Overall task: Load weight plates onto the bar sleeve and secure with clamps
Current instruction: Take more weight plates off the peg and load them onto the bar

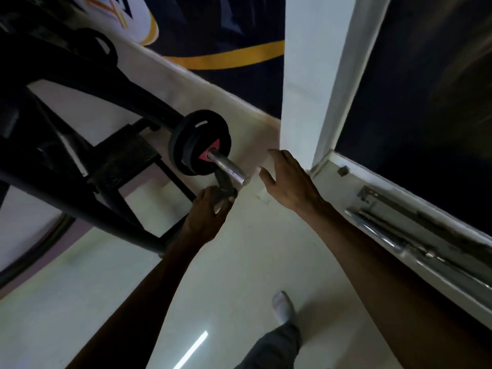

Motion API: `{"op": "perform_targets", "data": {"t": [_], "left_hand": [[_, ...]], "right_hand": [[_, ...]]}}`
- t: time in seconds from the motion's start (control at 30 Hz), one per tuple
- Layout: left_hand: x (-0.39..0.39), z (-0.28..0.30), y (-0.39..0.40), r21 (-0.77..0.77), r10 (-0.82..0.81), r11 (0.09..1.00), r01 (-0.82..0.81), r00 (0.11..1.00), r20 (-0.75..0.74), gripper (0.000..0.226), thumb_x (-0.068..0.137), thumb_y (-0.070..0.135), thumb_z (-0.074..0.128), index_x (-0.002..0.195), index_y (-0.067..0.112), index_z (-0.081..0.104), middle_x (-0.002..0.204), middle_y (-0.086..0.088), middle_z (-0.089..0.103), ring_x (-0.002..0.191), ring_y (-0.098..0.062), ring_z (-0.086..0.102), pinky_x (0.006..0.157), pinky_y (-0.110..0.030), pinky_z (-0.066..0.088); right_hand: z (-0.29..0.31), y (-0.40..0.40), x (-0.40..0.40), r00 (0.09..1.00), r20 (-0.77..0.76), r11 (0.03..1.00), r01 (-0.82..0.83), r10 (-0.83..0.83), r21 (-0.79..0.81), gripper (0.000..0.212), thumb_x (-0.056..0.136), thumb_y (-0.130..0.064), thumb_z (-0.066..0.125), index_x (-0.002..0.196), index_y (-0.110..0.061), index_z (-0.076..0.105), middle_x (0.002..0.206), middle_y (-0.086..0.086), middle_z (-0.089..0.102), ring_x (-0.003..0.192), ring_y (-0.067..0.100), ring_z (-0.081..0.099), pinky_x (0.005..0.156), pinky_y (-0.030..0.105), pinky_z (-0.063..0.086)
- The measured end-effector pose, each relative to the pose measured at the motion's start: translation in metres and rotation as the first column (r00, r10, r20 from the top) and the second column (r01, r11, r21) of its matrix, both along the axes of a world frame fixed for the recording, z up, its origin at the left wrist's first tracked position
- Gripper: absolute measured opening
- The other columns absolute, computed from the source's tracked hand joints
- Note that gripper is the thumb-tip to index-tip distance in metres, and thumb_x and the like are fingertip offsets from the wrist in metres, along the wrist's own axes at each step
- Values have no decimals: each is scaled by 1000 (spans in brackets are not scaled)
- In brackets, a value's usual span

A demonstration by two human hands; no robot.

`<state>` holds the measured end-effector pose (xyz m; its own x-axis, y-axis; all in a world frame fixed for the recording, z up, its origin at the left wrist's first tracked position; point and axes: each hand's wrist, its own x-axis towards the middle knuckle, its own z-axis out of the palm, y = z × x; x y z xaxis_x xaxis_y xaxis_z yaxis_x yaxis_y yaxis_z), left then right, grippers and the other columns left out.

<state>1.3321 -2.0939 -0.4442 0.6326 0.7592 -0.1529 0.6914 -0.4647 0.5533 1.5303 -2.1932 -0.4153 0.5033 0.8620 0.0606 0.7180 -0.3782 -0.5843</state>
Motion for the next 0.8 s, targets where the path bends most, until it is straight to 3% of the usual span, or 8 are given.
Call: {"op": "perform_targets", "data": {"t": [0.2,0.33,0.43,0.47,0.53,0.63,0.7,0.8], "left_hand": [[45,-49,93,-184,280,945,-271,960,22,62,98,52,58,139,7,49,143,-12,53,126,-28,55,94,-36,50],[70,-78,145,-260,409,888,-379,910,71,59,100,31,63,147,6,38,145,-12,50,126,-22,51,87,-24,45],[82,-104,184,-426,603,739,-522,795,71,64,98,25,68,149,7,35,122,-2,54,121,-25,56,87,-36,54],[83,-115,197,-493,660,671,-554,749,58,66,96,24,71,149,8,34,116,4,53,114,-19,59,80,-31,54],[85,-141,219,-600,754,556,-575,653,72,75,90,21,78,149,12,33,124,5,55,109,-11,59,75,-21,50],[95,-169,237,-605,818,515,-607,559,135,78,88,13,79,150,15,32,137,-1,52,120,-16,56,80,-19,49],[102,-183,242,-596,838,507,-623,517,173,76,88,12,77,149,17,32,130,5,53,112,-6,57,79,-18,48],[107,-196,245,-530,854,505,-681,482,195,70,89,19,78,144,17,35,125,9,53,104,2,56,81,-18,49]], "right_hand": [[-52,121,61,983,-134,990,-130,123,-46,55,104,-38,53,149,-9,40,149,14,47,134,28,51,92,25,41],[-97,195,88,949,-256,971,-217,185,-103,56,102,-35,57,149,-9,41,147,16,50,133,31,51,103,36,46],[-129,250,104,910,-366,962,-250,196,-108,55,98,-35,64,144,-10,46,139,11,57,129,27,55,98,31,46],[-138,268,109,890,-420,964,-245,181,-105,57,97,-35,66,145,-11,46,139,9,58,129,25,56,97,29,45],[-157,298,117,836,-526,968,-235,155,-90,66,94,-34,70,150,-13,41,147,9,53,134,24,53,102,31,45],[-187,329,124,773,-603,956,-289,197,-58,78,92,-27,75,157,-16,33,155,7,46,140,21,47,108,28,42],[-205,338,125,729,-640,950,-314,243,3,81,90,-18,76,157,-16,31,149,3,51,136,15,50,107,25,42],[-227,350,128,722,-640,951,-305,263,47,86,87,-19,79,157,-21,29,141,-5,49,132,12,51,109,31,47]]}}
